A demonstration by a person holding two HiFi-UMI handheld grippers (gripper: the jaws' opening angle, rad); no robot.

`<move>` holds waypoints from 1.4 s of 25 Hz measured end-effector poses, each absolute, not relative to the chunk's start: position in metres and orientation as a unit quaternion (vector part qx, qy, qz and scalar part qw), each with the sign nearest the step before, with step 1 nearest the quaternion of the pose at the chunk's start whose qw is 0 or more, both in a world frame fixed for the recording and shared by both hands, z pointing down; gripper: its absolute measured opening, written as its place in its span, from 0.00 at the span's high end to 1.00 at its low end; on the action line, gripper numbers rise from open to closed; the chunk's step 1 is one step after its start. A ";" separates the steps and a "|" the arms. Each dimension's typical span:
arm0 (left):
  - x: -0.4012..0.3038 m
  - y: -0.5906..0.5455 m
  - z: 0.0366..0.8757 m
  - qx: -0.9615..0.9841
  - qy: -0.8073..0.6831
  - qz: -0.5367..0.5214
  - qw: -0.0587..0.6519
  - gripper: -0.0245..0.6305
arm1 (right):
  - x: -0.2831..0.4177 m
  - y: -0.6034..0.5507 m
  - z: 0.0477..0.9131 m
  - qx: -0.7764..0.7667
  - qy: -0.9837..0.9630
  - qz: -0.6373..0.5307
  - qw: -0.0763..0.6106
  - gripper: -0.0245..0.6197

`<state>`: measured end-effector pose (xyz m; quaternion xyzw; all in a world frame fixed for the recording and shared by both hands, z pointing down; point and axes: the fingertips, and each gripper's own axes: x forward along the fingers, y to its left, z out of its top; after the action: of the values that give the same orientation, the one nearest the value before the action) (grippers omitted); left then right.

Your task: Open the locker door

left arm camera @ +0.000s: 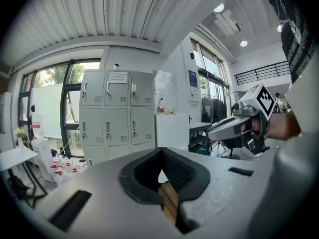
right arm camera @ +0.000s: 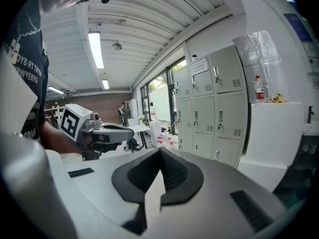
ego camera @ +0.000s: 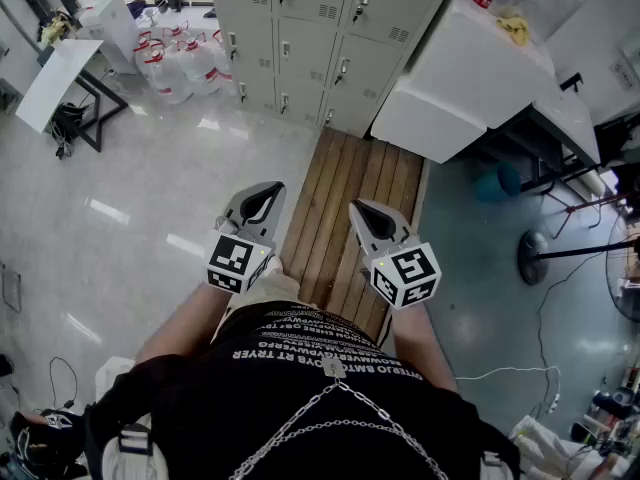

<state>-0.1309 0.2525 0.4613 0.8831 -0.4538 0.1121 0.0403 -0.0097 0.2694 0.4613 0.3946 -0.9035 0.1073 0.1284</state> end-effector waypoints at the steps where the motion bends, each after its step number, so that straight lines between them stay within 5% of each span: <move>1: -0.137 0.251 0.459 0.881 -0.458 0.109 0.036 0.96 | -0.015 0.265 0.461 0.392 -0.905 0.105 0.128 0.97; 12: -0.219 0.196 0.451 0.869 -0.487 0.086 0.009 0.96 | -0.081 0.211 0.464 0.387 -0.904 0.107 0.147 0.97; 25: -0.192 0.183 0.476 0.914 -0.393 0.102 -0.013 0.96 | -0.072 0.198 0.489 0.426 -0.867 0.164 0.202 0.97; 35: -0.194 0.133 0.477 0.906 -0.411 0.096 0.019 0.96 | -0.054 0.141 0.485 0.455 -0.864 0.155 0.152 0.97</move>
<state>-0.1937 0.1326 0.4772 0.9064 -0.4109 0.0965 0.0193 -0.0541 0.1408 0.4847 0.4553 -0.8635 0.1549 0.1516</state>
